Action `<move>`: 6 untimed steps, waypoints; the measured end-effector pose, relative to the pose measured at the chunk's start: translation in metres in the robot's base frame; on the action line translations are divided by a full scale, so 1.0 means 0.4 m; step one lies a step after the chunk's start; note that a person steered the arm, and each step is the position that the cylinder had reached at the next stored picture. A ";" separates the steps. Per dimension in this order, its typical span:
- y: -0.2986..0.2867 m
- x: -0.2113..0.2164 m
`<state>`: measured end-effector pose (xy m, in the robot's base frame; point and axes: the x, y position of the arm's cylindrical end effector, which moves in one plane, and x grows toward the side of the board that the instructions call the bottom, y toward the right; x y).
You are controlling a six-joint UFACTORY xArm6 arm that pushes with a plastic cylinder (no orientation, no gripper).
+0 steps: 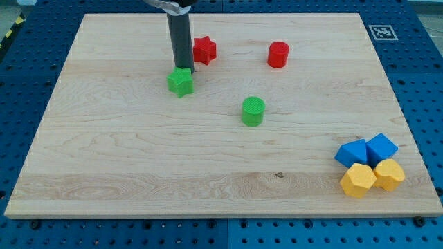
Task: Push the green star close to the green circle
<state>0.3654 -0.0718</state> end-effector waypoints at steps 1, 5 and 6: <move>-0.007 0.021; -0.070 0.068; -0.067 0.083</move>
<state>0.3986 -0.0987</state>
